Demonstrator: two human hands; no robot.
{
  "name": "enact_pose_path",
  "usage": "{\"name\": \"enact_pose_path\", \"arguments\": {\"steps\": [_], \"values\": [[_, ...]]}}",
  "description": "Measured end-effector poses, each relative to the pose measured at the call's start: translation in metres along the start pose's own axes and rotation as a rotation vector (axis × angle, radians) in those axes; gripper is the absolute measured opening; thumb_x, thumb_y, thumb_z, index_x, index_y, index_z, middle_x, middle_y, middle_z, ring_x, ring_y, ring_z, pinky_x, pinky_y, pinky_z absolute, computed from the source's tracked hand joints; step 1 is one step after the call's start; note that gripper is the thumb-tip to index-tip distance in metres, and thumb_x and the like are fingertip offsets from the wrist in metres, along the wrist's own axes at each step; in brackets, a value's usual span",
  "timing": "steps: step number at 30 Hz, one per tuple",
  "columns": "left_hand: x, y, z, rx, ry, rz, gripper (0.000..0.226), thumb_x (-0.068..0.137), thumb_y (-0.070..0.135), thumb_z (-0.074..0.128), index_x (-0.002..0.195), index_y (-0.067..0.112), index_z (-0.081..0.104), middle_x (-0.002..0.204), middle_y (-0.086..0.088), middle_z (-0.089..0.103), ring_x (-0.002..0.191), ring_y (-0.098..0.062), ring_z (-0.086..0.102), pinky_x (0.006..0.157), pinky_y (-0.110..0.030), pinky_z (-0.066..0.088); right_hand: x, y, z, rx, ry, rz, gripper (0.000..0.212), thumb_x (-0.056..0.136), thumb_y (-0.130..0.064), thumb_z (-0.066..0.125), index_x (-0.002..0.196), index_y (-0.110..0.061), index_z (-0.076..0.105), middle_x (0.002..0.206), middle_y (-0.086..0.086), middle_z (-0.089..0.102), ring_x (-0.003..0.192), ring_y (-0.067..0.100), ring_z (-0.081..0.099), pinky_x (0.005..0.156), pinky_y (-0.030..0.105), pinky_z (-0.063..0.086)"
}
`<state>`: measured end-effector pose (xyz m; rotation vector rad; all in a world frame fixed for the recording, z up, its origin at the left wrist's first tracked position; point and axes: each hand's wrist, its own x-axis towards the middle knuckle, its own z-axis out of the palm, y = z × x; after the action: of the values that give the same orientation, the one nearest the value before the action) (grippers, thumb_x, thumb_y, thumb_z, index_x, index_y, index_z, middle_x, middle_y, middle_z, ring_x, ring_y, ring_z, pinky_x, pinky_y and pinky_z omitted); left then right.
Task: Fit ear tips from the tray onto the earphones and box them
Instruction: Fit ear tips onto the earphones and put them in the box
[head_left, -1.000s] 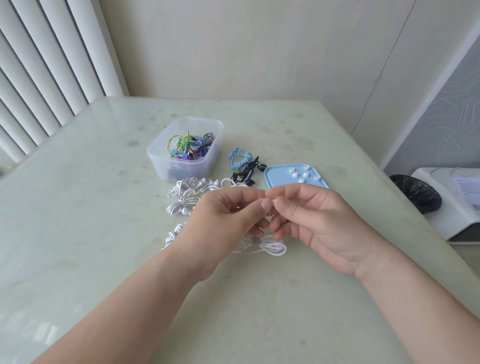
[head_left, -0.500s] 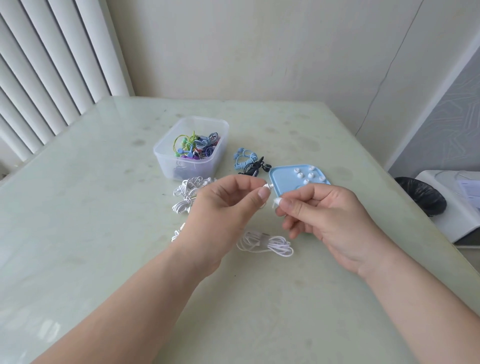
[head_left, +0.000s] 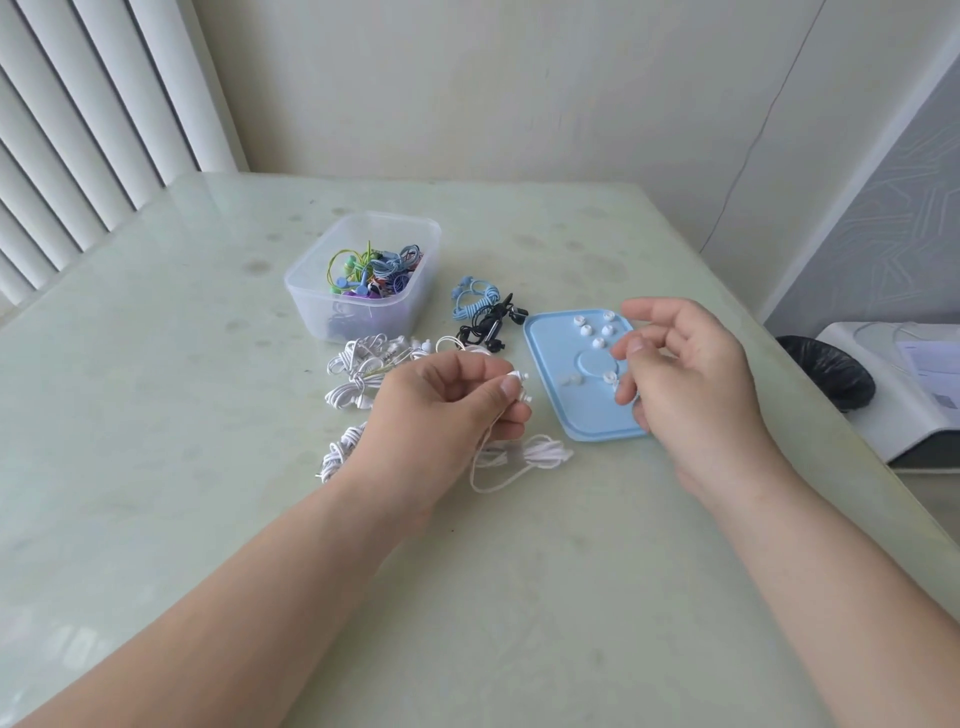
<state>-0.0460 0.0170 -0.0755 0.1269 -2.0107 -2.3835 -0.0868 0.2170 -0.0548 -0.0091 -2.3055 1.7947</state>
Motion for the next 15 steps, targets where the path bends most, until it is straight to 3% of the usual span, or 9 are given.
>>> {"name": "enact_pose_path", "arguments": {"steps": [4,7,11,15], "values": [[0.001,0.0,0.0,-0.054,0.009,-0.009,0.014,0.095,0.001,0.07,0.109,0.002,0.068,0.086,-0.017,0.075,0.076,-0.025,0.074,0.077,-0.037,0.061,0.007,0.003,-0.006,-0.136,-0.002,-0.099,0.015,0.095,-0.013,0.064,0.1,-0.025,0.072,0.09,-0.008,0.071,0.066,0.01,0.063,0.062,0.024,0.049],[-0.001,-0.001,0.003,-0.029,-0.025,0.006,0.01,0.095,0.002,0.07,0.105,0.001,0.07,0.088,-0.018,0.076,0.078,-0.026,0.074,0.077,-0.038,0.062,0.008,0.012,-0.003,-0.413,-0.043,-0.221,0.009,0.089,-0.019,0.075,0.096,-0.025,0.076,0.089,-0.011,0.066,0.066,0.003,0.056,0.069,0.025,0.047],[0.0,-0.003,0.004,-0.017,-0.033,0.015,0.008,0.096,0.002,0.069,0.103,0.0,0.07,0.088,-0.018,0.075,0.077,-0.026,0.073,0.076,-0.037,0.061,0.014,0.019,0.01,-0.747,-0.087,-0.335,0.01,0.094,-0.026,0.068,0.098,-0.025,0.077,0.101,-0.003,0.056,0.095,0.018,0.057,0.075,0.037,0.053],[0.0,-0.004,0.003,-0.027,-0.038,0.015,0.009,0.096,0.002,0.069,0.104,0.0,0.07,0.089,-0.018,0.074,0.078,-0.026,0.073,0.078,-0.038,0.061,0.016,0.016,0.014,-0.837,-0.149,-0.319,0.015,0.096,-0.027,0.064,0.087,-0.027,0.077,0.098,-0.001,0.054,0.097,0.021,0.055,0.071,0.037,0.052]]}}
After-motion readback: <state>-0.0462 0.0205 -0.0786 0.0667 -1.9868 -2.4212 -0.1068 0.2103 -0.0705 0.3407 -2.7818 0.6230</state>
